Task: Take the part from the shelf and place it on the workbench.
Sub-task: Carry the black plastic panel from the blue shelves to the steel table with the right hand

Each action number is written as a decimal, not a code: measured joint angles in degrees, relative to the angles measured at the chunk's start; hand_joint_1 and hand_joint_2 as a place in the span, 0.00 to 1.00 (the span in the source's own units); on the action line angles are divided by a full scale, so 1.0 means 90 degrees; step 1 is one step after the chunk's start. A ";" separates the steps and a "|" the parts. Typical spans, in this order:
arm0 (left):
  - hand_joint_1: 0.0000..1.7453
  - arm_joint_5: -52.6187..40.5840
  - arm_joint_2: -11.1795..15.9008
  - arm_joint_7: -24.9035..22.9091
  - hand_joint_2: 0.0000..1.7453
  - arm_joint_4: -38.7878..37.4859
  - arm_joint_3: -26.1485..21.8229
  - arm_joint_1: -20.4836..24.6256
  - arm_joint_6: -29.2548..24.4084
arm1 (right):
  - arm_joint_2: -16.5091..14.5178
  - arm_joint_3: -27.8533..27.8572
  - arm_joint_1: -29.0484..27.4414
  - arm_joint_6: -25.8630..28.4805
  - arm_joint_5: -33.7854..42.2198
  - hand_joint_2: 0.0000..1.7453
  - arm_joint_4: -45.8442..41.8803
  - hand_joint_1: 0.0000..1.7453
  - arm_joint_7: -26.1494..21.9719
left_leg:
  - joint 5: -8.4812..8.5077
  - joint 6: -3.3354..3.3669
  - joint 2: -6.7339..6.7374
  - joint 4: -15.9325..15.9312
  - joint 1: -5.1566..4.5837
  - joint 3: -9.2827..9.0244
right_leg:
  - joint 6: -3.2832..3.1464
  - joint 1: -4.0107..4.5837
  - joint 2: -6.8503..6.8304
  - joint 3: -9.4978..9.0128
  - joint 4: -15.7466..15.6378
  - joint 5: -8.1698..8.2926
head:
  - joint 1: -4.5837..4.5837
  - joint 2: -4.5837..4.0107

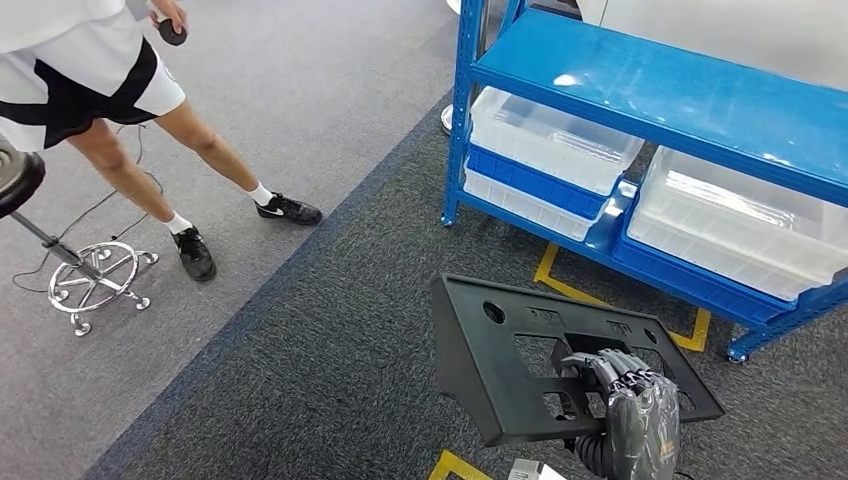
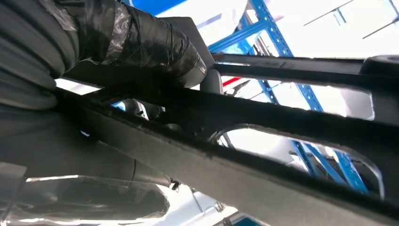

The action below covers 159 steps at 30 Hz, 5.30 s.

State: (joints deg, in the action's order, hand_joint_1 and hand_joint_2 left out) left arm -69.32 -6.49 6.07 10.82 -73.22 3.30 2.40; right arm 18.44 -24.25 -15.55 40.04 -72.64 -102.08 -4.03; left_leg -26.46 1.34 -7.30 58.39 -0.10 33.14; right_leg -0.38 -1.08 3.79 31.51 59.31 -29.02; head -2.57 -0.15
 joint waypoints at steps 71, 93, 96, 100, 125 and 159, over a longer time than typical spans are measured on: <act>0.00 -0.0240 0.0010 -0.0574 1.00 -0.0003 0.0003 0.0000 -0.0229 | -0.0022 -0.0074 0.0092 0.0000 0.0168 1.00 -0.0278 1.00 -0.0038 | -0.0298 -0.0218 0.0909 0.0971 0.0103 0.0474 | -0.0087 0.0041 -0.0892 -0.0160 -0.0171 0.0016 | -0.0035 0.0000; 0.00 -0.0278 0.0012 -0.0565 1.00 -0.0003 0.0002 -0.0002 -0.0231 | -0.0022 -0.0072 0.0063 0.0007 0.0181 1.00 -0.0284 1.00 -0.0064 | 0.0033 -0.0050 -0.0047 0.0005 0.0016 0.0072 | -0.0030 0.0044 -0.0023 -0.0024 -0.0118 0.0099 | -0.0028 0.0000; 0.00 -0.0278 0.0008 -0.0565 1.00 -0.0003 0.0003 0.0018 -0.0231 | -0.0024 -0.0072 0.0054 0.0008 0.0180 1.00 -0.0288 1.00 -0.0064 | -0.0413 -0.0122 0.0526 0.0789 0.0003 0.0458 | -0.0113 0.0041 -0.0334 -0.0100 -0.0220 0.0121 | -0.0036 0.0000; 0.00 -0.0278 0.0009 -0.0566 1.00 -0.0003 0.0003 0.0013 -0.0231 | -0.0022 -0.0072 0.0046 0.0007 0.0180 1.00 -0.0285 1.00 -0.0064 | -0.0615 -0.0218 0.0773 0.1614 0.0086 0.0868 | -0.0105 0.0058 -0.0737 -0.0126 -0.0214 0.0072 | -0.0038 0.0000; 0.00 -0.0280 0.0012 -0.0548 1.00 -0.0003 0.0002 -0.0010 -0.0234 | -0.0016 -0.0050 -0.0002 0.0012 0.0182 1.00 -0.0365 1.00 -0.0044 | -0.0162 -0.0134 0.0270 0.0244 0.0038 0.0147 | -0.0060 0.0022 -0.0233 -0.0031 -0.0169 0.0140 | -0.0030 0.0000; 0.00 -0.0365 0.0012 -0.0534 1.00 -0.0003 0.0007 0.0034 -0.0231 | -0.0021 0.0006 -0.0009 -0.0030 0.0200 1.00 -0.0382 1.00 -0.0016 | -0.0730 -0.0211 0.0718 0.1506 0.0084 0.0800 | -0.0112 0.0021 -0.0560 -0.0063 -0.0210 0.0127 | -0.0047 0.0000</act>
State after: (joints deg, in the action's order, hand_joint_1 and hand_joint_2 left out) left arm -72.60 -6.39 1.27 10.80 -73.16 3.60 0.33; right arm 18.25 -24.20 -15.62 39.77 -70.84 -105.53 -4.17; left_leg -33.02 -0.56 -0.84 71.94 0.66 40.34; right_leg -1.39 -0.90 -1.25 30.95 57.42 -27.88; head -2.99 -0.15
